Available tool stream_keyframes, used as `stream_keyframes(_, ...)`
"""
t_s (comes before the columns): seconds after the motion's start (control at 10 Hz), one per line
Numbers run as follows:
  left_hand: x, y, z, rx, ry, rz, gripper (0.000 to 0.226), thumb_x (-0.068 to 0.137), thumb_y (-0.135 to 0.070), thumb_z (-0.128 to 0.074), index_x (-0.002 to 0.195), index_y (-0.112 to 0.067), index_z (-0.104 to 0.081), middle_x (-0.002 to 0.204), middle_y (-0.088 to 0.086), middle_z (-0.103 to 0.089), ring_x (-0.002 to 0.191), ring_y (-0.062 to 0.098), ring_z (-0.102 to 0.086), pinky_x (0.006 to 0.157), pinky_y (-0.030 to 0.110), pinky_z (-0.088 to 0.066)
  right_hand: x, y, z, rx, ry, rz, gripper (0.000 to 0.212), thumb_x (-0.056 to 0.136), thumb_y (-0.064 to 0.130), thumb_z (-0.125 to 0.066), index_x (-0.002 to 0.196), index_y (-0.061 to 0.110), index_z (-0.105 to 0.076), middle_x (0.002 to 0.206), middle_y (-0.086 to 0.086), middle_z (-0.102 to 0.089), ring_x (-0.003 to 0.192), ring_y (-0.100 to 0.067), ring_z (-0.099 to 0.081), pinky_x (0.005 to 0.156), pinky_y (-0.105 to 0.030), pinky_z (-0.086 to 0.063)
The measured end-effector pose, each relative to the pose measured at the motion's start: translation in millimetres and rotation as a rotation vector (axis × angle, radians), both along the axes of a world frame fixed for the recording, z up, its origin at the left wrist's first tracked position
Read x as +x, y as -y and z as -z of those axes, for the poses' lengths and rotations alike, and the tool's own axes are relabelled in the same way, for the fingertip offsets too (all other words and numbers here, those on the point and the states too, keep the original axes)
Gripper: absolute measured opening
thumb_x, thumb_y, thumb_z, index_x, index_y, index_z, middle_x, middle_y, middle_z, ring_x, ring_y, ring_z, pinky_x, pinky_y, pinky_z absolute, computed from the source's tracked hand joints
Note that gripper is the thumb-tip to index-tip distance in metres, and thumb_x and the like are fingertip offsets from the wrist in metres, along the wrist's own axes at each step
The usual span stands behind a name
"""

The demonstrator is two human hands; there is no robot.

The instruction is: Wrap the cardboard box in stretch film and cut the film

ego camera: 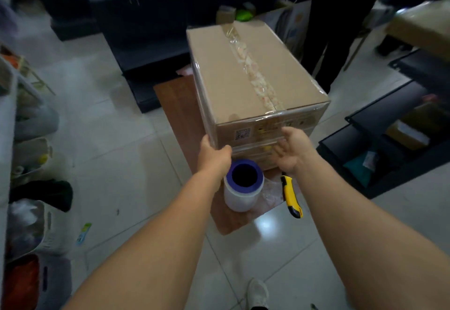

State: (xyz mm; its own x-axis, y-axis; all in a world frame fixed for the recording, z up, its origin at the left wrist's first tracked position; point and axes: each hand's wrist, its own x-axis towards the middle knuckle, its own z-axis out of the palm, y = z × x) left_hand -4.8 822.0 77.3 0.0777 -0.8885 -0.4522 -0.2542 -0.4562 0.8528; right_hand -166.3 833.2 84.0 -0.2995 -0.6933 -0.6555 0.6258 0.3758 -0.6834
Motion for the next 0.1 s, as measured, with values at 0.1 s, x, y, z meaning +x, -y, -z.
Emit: stream_keyframes(0.1,18.6,-10.0,-24.9,-0.081,-0.035,0.027,0.065,0.094,-0.030,-0.051,0.150,-0.024,-0.018,0.149,0.001,-0.036,0.132,0.024,-0.038,0.106,0.035,-0.032,19.6,-23.0,-34.8,-0.067,-0.037,0.008,0.024,0.098,0.032,-0.041,0.092,0.019,-0.061,0.083,0.002,-0.063,0.075,-0.012,-0.056,0.071,-0.024,-0.041)
